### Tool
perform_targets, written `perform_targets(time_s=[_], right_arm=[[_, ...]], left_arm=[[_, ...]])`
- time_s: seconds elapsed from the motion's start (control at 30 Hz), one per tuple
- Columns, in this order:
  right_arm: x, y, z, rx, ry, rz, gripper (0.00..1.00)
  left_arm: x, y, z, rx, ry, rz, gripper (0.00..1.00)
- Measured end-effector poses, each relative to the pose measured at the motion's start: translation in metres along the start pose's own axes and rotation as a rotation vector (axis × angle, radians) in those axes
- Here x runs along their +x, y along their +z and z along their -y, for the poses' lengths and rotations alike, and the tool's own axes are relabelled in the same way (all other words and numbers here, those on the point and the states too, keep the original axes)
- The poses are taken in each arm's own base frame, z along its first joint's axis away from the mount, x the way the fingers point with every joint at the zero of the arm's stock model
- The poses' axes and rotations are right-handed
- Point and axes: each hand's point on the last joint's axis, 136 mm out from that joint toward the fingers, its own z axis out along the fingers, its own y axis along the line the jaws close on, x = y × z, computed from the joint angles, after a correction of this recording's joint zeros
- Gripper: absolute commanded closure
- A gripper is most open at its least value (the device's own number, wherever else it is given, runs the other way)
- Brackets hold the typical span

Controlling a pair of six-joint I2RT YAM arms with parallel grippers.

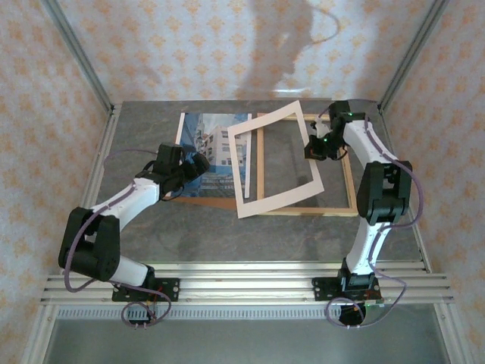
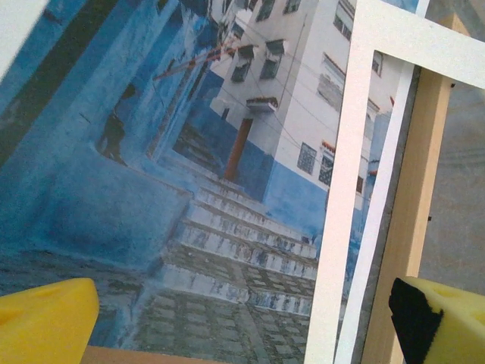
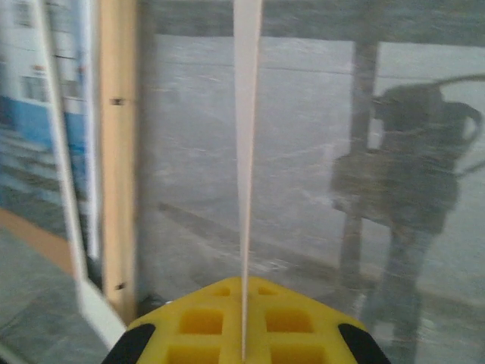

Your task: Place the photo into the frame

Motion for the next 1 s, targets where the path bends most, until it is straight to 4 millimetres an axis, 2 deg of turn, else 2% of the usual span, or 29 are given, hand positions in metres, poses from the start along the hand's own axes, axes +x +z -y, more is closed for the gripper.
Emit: perform_targets(time_s=[0.13,0.33,0.63,1.0], right_arm=[[0.002,0.003,0.028,0.150,0.024,-0.014,1.00],[0.002,-0.004,0.058,0.328,0.058,-0.005,1.00],[0.003,-0.016,0.081,0.476,0.090,-0.001,1.00],[0.003,-0.023,0.092,0.528,0.159,0.022,1.00]], left_arm=[[0.006,0.006,0.000,-0.005,0.006,-0.017,0.00],[0.010,0.016,-0.002,-0.009,0.004,-0.038,0.00],[0.016,0.022,0.002,-0.005,0.014,-0.058,0.00],[0.017,0.024,0.002,-0.005,0.015,-0.062,0.00]])
